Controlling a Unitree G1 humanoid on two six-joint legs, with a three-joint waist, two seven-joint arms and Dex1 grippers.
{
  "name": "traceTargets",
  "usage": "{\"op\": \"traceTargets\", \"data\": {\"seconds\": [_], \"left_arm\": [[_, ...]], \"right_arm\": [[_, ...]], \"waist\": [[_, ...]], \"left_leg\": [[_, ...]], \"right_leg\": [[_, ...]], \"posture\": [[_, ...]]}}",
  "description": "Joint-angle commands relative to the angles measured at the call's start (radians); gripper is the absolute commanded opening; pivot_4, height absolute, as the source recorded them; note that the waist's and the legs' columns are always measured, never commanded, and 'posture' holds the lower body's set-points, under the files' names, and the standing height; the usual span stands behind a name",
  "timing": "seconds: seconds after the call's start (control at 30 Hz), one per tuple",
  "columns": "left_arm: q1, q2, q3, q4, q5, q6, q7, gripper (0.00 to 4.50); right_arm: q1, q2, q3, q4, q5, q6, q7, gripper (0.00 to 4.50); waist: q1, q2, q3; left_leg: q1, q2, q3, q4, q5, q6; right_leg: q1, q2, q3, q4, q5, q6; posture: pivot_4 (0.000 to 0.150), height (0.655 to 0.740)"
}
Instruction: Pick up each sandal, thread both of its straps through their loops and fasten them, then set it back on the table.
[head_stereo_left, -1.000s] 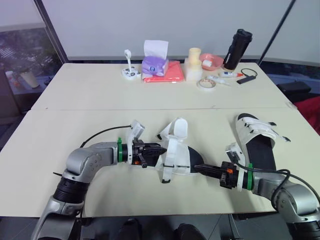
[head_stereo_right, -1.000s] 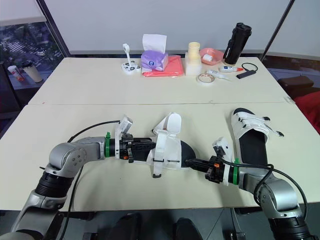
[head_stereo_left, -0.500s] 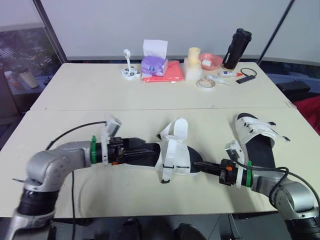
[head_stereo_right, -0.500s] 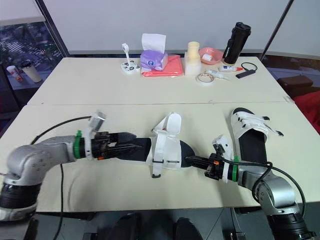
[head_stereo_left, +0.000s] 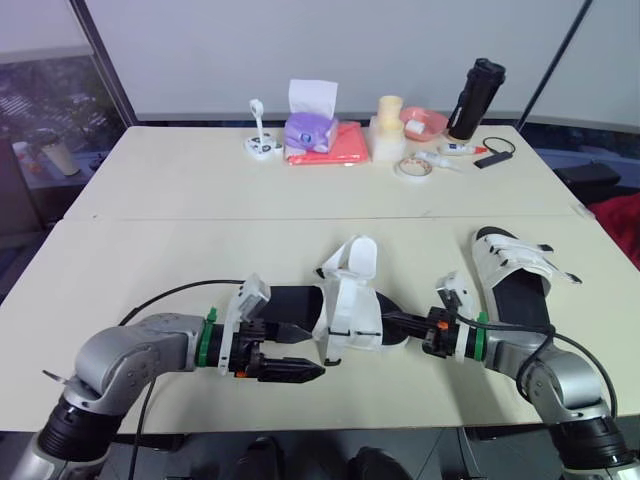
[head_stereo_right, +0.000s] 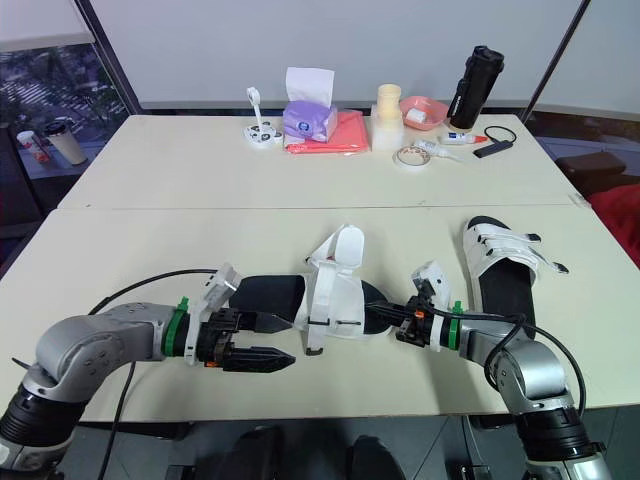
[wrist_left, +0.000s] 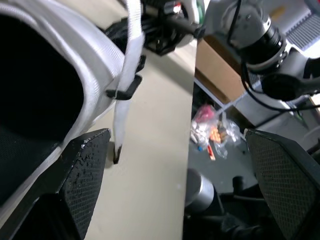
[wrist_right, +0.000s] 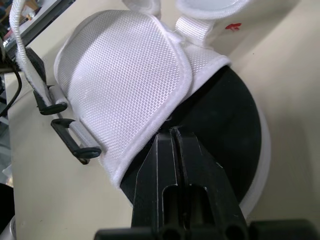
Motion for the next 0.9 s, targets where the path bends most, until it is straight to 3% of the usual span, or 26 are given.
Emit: {"op": "traceTargets", "data": {"seconds": [0.03, 0.57, 0.87, 0.9], "left_arm": [[-0.021, -0.006, -0.041, 0.008, 0.034, -0.037, -0.036, 4.45], [-0.118, -0.119, -0.159, 0.167, 0.176, -0.114, -0.079, 4.45], [-0.113, -0.132, -0.148, 0.149, 0.167, -0.076, -0.1, 0.06], [-0.103, -0.119, -0.148, 0.132, 0.156, -0.066, -0.114, 0.06]], "right_arm": [[-0.002, 0.007, -0.029, -0.018, 0.014, 0.009, -0.025, 0.0], [0.052, 0.002, -0.043, -0.078, 0.043, 0.04, -0.062, 0.0], [0.059, -0.003, -0.034, -0.069, 0.035, 0.036, -0.061, 0.0], [0.06, -0.004, -0.029, -0.062, 0.029, 0.032, -0.057, 0.0]], "waist": [[0.0, 0.0, 0.0], [0.003, 0.0, 0.0], [0.002, 0.0, 0.0], [0.001, 0.0, 0.0]], "left_leg": [[0.0, 0.0, 0.0, 0.0, 0.0, 0.0], [0.0, -0.001, 0.0, 0.001, 0.0, 0.0], [0.0, -0.001, 0.0, 0.001, 0.0, 0.0], [0.0, -0.001, 0.0, 0.001, 0.0, 0.0]], "right_leg": [[0.0, 0.0, 0.0, 0.0, 0.0, 0.0], [0.0, 0.0, 0.0, 0.0, 0.0, 0.0], [0.0, 0.0, 0.0, 0.0, 0.0, 0.0], [0.0, 0.0, 0.0, 0.0, 0.0, 0.0]], "posture": [[0.15, 0.74], [0.15, 0.74], [0.15, 0.74], [0.15, 0.74]]}}
